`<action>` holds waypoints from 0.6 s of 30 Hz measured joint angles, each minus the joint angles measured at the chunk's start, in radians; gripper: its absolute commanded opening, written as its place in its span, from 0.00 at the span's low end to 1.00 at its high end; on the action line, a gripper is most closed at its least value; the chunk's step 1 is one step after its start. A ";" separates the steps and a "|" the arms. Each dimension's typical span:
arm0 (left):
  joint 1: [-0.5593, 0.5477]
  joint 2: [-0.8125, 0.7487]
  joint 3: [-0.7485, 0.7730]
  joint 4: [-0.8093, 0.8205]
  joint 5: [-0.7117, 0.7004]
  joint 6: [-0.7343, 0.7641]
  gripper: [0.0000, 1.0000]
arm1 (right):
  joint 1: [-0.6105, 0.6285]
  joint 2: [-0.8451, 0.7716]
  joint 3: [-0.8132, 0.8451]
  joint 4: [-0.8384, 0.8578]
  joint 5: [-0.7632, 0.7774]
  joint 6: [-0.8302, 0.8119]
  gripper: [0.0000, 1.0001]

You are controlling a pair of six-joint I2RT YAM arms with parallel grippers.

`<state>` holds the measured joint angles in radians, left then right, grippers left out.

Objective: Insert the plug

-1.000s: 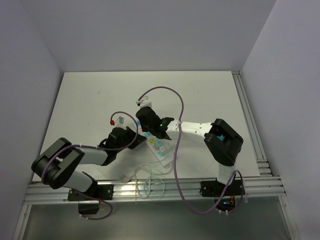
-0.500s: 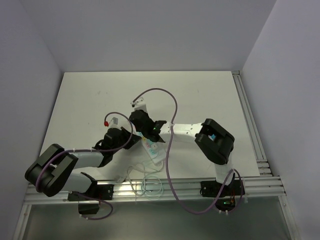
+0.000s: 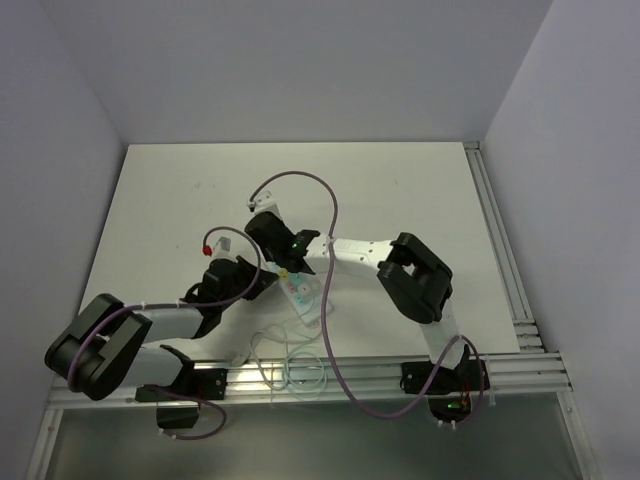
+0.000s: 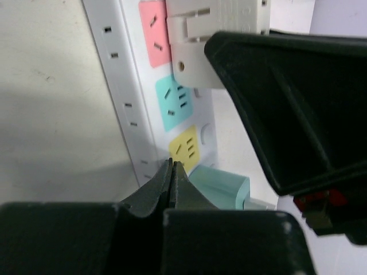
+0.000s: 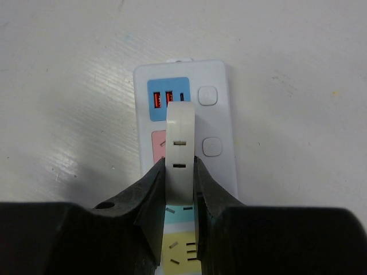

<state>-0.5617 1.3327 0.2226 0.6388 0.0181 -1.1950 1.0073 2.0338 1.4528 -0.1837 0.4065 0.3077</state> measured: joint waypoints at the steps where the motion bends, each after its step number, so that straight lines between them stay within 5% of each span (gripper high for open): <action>1: 0.000 -0.015 -0.004 -0.014 0.000 0.003 0.00 | 0.000 0.003 0.000 0.005 0.000 0.000 0.00; 7: 0.000 -0.122 -0.022 -0.123 -0.032 0.035 0.01 | -0.004 0.003 -0.049 0.078 -0.006 0.009 0.00; 10: 0.000 -0.216 -0.023 -0.186 -0.052 0.066 0.11 | -0.007 -0.016 -0.080 0.121 -0.008 0.018 0.00; 12: 0.000 -0.281 -0.022 -0.222 -0.069 0.082 0.19 | -0.008 -0.029 -0.094 0.145 -0.008 0.018 0.12; 18: 0.000 -0.455 -0.002 -0.370 -0.130 0.129 0.20 | -0.012 -0.033 -0.105 0.139 -0.043 0.029 0.49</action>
<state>-0.5613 0.8772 0.2207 0.2687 -0.1116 -1.0657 0.9951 2.0006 1.3479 -0.0448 0.3634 0.3363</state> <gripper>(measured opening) 0.196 0.370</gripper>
